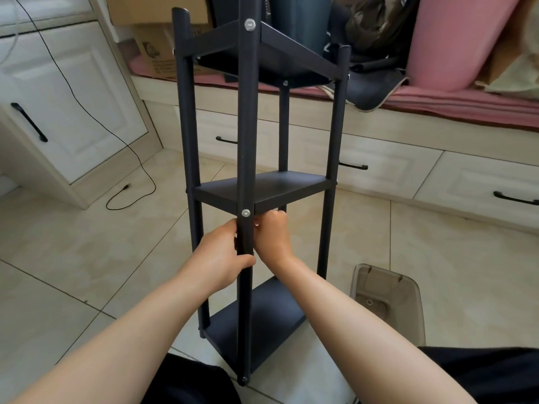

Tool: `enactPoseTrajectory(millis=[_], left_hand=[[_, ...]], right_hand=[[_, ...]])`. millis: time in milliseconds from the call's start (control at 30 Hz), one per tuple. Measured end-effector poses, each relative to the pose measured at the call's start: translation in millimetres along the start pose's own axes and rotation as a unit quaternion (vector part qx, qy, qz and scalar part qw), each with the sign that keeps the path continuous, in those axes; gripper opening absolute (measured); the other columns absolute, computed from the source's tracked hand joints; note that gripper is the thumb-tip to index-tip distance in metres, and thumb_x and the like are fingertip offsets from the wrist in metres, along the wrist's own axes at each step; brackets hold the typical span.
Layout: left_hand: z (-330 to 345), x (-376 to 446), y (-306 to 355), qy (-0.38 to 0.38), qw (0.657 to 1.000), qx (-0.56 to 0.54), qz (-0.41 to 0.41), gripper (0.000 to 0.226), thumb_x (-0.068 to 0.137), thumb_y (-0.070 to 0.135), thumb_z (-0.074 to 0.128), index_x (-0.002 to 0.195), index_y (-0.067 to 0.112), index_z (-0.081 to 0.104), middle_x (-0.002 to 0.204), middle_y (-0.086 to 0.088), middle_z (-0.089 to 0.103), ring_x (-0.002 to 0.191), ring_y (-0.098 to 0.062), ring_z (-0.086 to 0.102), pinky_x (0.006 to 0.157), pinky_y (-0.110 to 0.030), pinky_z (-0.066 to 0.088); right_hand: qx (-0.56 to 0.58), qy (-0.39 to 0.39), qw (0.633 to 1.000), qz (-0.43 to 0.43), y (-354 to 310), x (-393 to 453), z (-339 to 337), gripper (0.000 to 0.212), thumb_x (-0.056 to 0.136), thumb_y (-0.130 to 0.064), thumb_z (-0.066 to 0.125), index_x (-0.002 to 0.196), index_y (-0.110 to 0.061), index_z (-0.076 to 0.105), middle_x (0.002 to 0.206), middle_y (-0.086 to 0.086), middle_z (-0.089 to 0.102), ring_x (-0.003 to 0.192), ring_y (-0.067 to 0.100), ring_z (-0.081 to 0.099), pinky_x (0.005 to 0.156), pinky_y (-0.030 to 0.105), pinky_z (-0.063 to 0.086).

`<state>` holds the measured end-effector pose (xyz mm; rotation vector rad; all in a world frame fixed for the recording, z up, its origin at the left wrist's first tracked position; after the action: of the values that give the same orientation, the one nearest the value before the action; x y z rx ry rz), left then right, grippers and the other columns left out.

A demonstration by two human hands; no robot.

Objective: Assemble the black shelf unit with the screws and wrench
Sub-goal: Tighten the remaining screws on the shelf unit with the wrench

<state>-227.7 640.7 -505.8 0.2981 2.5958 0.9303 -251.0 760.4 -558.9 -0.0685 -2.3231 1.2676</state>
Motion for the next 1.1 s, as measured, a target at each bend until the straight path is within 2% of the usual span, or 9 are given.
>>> enactPoseTrajectory(millis=[67,167,267,367,433,667,800,933,1100], left_hand=[[0.0,0.1,0.3,0.000,1.000,-0.002,0.003,0.049,0.089,0.015,0.074,0.132,0.026,0.051,0.111,0.004,0.063,0.104,-0.023,0.067,0.094,-0.044,0.058],[-0.8,0.6,0.8,0.001,1.000,-0.002,0.004,0.050,0.090,0.015,0.074,0.133,0.026,0.051,0.111,0.004,0.063,0.105,-0.024,0.067,0.095,-0.045,0.057],[-2.0,0.9,0.1,0.002,1.000,0.005,0.005,0.048,0.090,0.015,0.074,0.131,0.026,0.051,0.113,0.003,0.064,0.105,-0.024,0.067,0.095,-0.044,0.057],[-4.0,1.4,0.3,0.003,1.000,0.009,0.001,0.046,0.089,0.016,0.074,0.129,0.026,0.052,0.114,0.002,0.065,0.104,-0.024,0.066,0.094,-0.044,0.057],[-5.5,2.1,1.0,0.004,1.000,0.008,-0.002,0.049,0.089,0.016,0.074,0.131,0.025,0.051,0.113,0.001,0.064,0.104,-0.024,0.066,0.093,-0.045,0.057],[-8.5,0.2,2.9,-0.005,1.000,-0.010,-0.012,0.050,0.089,0.014,0.074,0.133,0.021,0.051,0.116,-0.004,0.068,0.106,-0.026,0.066,0.093,-0.046,0.057],[-7.8,-1.3,5.4,-0.006,1.000,-0.011,-0.006,0.051,0.089,0.013,0.074,0.133,0.021,0.051,0.117,-0.005,0.067,0.107,-0.026,0.066,0.092,-0.045,0.058],[-6.8,-2.2,7.6,-0.009,1.000,-0.002,0.000,0.050,0.089,0.015,0.074,0.133,0.021,0.051,0.116,-0.004,0.067,0.105,-0.025,0.066,0.088,-0.042,0.060],[-5.8,-2.3,9.8,-0.015,1.000,-0.006,0.002,0.053,0.089,0.014,0.074,0.136,0.021,0.050,0.118,-0.005,0.066,0.107,-0.026,0.066,0.092,-0.044,0.058]], right_hand=[[0.002,0.004,1.000,0.009,0.2,0.4,2.2,0.034,0.087,0.003,0.063,0.054,-0.006,0.060,0.051,-0.006,0.046,0.039,0.002,0.034,0.054,0.001,0.033],[0.012,-0.005,1.000,0.026,1.9,0.8,6.2,0.030,0.088,0.003,0.063,0.058,-0.003,0.062,0.051,-0.012,0.040,0.044,0.000,0.034,0.052,0.001,0.034],[0.016,-0.013,0.999,0.027,0.6,-0.1,6.9,0.036,0.090,-0.003,0.064,0.059,-0.017,0.054,0.050,-0.016,0.040,0.045,0.001,0.038,0.052,0.004,0.034],[0.015,-0.014,1.000,0.010,1.1,-5.1,1.4,0.027,0.093,-0.008,0.062,0.066,-0.009,0.062,0.056,-0.005,0.054,0.052,0.007,0.047,0.053,0.010,0.034],[0.023,-0.005,1.000,-0.013,3.0,-11.9,-5.4,0.019,0.094,-0.005,0.059,0.077,-0.002,0.067,0.066,0.005,0.063,0.058,0.015,0.053,0.057,0.022,0.042],[-0.010,-0.044,0.998,-0.037,3.2,-29.9,-32.0,0.022,0.092,-0.003,0.049,0.074,0.001,0.061,0.064,0.006,0.058,0.060,0.023,0.052,0.059,0.043,0.046],[-0.009,-0.064,0.998,-0.023,-1.4,-32.7,-41.1,0.022,0.095,-0.002,0.050,0.079,0.001,0.066,0.067,0.003,0.060,0.062,0.018,0.055,0.061,0.037,0.047],[0.014,-0.079,0.997,0.024,-3.9,-32.4,-43.8,0.023,0.098,-0.005,0.051,0.083,-0.002,0.069,0.061,-0.015,0.052,0.055,0.000,0.050,0.055,0.011,0.034],[0.033,-0.045,0.998,0.015,-12.0,-27.4,-47.6,0.019,0.098,-0.007,0.054,0.088,-0.003,0.070,0.065,-0.003,0.059,0.060,0.007,0.054,0.055,0.014,0.039]])
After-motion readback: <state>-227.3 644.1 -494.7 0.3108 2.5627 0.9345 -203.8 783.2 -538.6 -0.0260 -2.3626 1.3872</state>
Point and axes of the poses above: each hand's wrist, its own x-axis towards the middle knuckle, its own z-axis out of the palm, y = z × x, the point moved 2 cm from there along x, towards the middle knuckle
